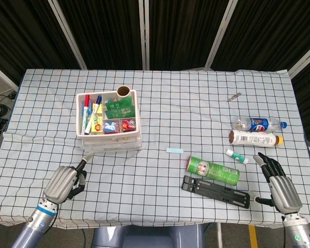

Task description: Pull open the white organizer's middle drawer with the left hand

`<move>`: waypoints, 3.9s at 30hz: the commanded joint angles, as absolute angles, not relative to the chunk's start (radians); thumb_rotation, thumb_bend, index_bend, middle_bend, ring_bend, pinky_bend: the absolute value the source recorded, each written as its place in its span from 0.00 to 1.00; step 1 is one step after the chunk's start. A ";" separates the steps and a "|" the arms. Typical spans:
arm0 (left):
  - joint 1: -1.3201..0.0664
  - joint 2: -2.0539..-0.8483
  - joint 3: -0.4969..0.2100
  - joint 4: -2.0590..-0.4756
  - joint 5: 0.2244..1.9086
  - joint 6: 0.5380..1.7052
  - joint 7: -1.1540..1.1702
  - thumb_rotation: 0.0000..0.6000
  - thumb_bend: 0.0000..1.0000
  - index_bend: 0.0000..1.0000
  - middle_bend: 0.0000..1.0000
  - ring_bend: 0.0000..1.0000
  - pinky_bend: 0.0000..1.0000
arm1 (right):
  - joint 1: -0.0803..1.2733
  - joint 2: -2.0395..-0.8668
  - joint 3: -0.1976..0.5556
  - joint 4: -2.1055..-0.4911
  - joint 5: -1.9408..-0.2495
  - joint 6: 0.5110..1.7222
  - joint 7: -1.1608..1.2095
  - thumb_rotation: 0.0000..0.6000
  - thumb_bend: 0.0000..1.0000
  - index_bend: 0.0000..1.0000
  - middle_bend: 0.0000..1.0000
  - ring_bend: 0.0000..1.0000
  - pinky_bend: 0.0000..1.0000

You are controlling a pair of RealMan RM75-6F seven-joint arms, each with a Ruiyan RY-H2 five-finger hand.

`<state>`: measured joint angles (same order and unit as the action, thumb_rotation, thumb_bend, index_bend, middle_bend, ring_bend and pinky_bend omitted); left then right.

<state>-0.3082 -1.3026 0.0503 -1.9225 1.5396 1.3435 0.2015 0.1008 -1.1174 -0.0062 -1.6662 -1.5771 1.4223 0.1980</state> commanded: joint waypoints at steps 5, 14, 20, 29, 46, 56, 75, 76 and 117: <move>-0.352 -1.232 -0.060 -2.141 1.291 1.282 0.473 1.00 0.87 0.00 0.78 0.76 0.71 | 0.103 -1.115 -0.006 -1.665 -1.576 1.418 0.209 1.00 0.11 0.01 0.00 0.00 0.00; -0.447 -1.225 -0.127 -2.204 1.058 1.205 0.553 1.00 0.88 0.01 0.79 0.76 0.71 | 0.103 -1.111 -0.005 -1.666 -1.576 1.420 0.218 1.00 0.11 0.01 0.00 0.00 0.00; -0.486 -1.240 -0.138 -2.201 0.980 1.194 0.572 1.00 0.88 0.03 0.79 0.76 0.71 | 0.103 -1.109 -0.005 -1.665 -1.575 1.419 0.223 1.00 0.11 0.01 0.00 0.00 0.00; -0.527 -1.267 -0.138 -2.192 0.918 1.191 0.591 1.00 0.88 0.06 0.79 0.76 0.71 | 0.104 -1.110 -0.005 -1.664 -1.575 1.418 0.223 1.00 0.11 0.01 0.00 0.00 0.00; -0.564 -1.302 -0.119 -2.206 0.926 1.237 0.594 1.00 0.89 0.21 0.82 0.79 0.72 | 0.104 -1.109 -0.004 -1.662 -1.573 1.417 0.228 1.00 0.11 0.01 0.00 0.00 0.00; -0.559 -1.256 -0.078 -2.260 0.950 1.223 0.573 1.00 0.90 0.27 0.83 0.80 0.72 | 0.101 -1.109 -0.006 -1.664 -1.582 1.426 0.227 1.00 0.11 0.01 0.00 0.00 0.00; -0.513 -1.215 -0.018 -2.278 1.101 1.237 0.493 1.00 0.89 0.25 0.83 0.80 0.72 | 0.101 -1.109 -0.008 -1.665 -1.584 1.426 0.226 1.00 0.11 0.01 0.00 0.00 0.00; -0.511 -1.211 -0.018 -2.279 1.107 1.238 0.487 1.00 0.89 0.24 0.83 0.80 0.72 | 0.101 -1.109 -0.008 -1.666 -1.584 1.426 0.226 1.00 0.11 0.01 0.00 0.00 0.00; -0.742 -0.936 -0.180 -2.126 1.327 0.995 0.564 1.00 0.00 0.00 0.42 0.43 0.39 | 0.109 -1.119 -0.001 -1.647 -1.566 1.410 0.239 1.00 0.11 0.01 0.00 0.00 0.00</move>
<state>-0.7400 -0.9361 -0.1770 -2.1225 1.3315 0.9924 0.5623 0.1094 -1.1195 -0.0006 -1.6474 -1.5662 1.4097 0.2385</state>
